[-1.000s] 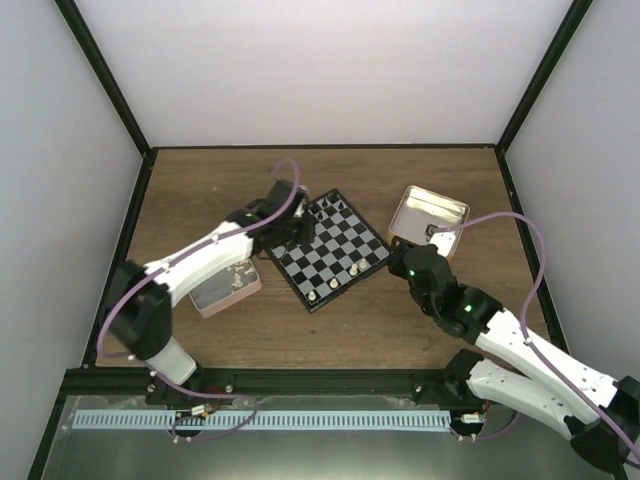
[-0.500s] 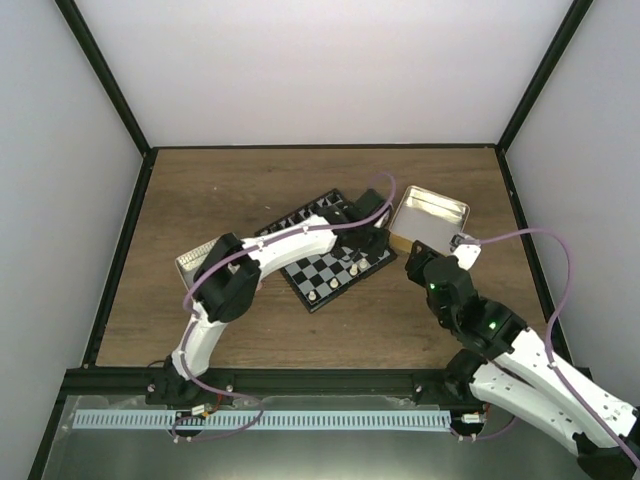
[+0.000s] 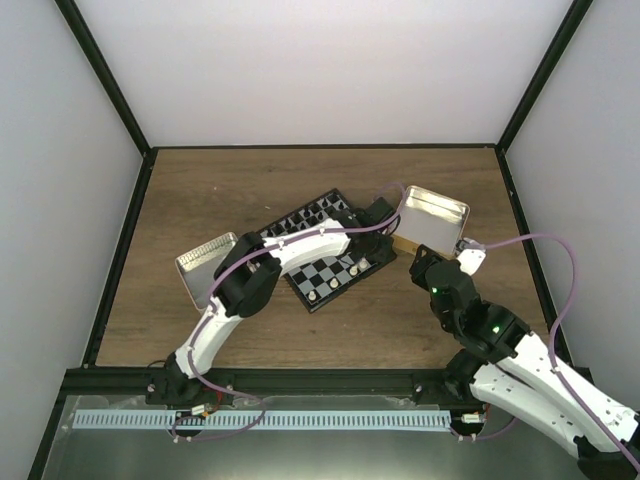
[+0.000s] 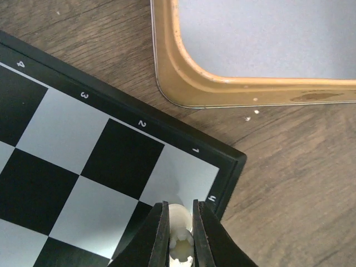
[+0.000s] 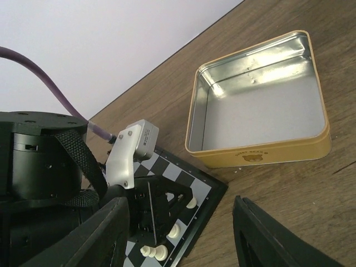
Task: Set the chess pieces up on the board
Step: Place the chess piece on the chessboard, then pick up the chess piece from the storage box.
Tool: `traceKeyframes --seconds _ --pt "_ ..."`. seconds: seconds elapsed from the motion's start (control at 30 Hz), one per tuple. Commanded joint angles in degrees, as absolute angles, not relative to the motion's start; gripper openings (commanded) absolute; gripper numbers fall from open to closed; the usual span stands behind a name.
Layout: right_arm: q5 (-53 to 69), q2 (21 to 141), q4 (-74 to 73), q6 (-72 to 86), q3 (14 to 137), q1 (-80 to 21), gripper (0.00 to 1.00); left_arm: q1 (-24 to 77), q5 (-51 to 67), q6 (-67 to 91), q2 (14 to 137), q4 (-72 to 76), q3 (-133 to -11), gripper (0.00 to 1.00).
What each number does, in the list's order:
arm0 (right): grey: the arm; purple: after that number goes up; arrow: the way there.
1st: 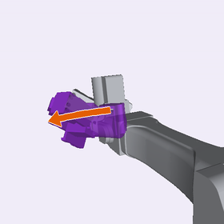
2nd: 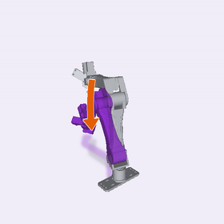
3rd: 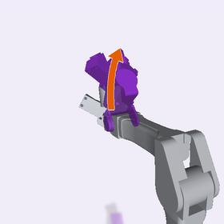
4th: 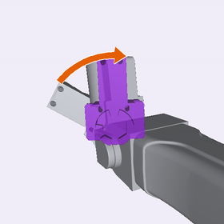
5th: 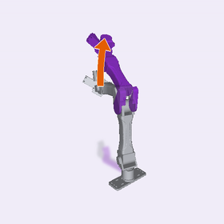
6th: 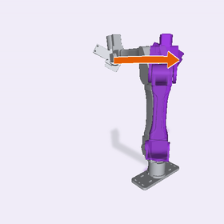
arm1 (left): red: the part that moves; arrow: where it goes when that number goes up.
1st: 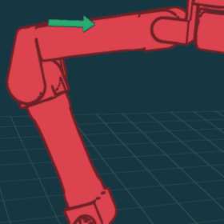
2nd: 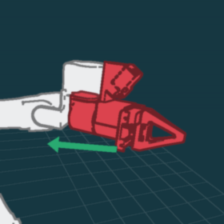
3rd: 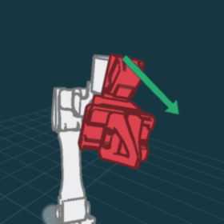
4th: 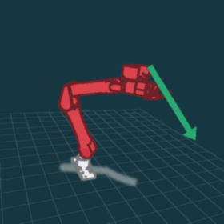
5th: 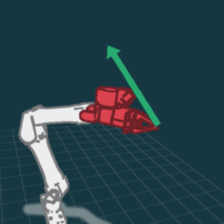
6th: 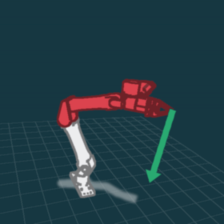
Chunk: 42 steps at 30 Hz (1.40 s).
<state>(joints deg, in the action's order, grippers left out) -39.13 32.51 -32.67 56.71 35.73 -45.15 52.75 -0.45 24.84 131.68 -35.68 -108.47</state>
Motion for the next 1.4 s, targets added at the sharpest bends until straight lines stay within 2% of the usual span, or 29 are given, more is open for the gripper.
traceKeyframes --seconds 0.0,0.43,0.57,0.73,0.93,1.07,1.37 --pt "-41.45 32.79 -33.07 57.93 35.49 -45.26 0.53 52.63 -2.24 23.81 133.48 -35.91 -111.06 0.10" --pt "-40.78 34.30 -32.53 57.62 35.65 -45.26 0.53 52.56 0.16 23.25 136.23 -34.36 -113.45 0.14" --pt "-40.82 34.37 -32.38 57.48 35.58 -45.22 0.53 52.51 -0.74 23.09 135.95 -34.48 -113.50 0.23" --pt "-40.58 34.80 -31.81 57.16 35.58 -45.24 0.53 52.39 -0.11 23.00 134.02 -34.45 -113.47 0.40" --pt "-40.74 34.40 -31.84 57.28 35.63 -45.26 0.53 49.97 4.52 22.56 127.81 -33.73 -112.52 0.51" --pt "-40.88 34.11 -31.87 57.48 35.49 -45.26 0.54 46.91 4.29 22.96 120.45 -31.21 -106.98 0.52" --pt "-40.04 35.10 -30.56 57.07 35.04 -45.26 0.54 36.80 -6.86 26.28 98.55 -28.30 -82.02 0.53"
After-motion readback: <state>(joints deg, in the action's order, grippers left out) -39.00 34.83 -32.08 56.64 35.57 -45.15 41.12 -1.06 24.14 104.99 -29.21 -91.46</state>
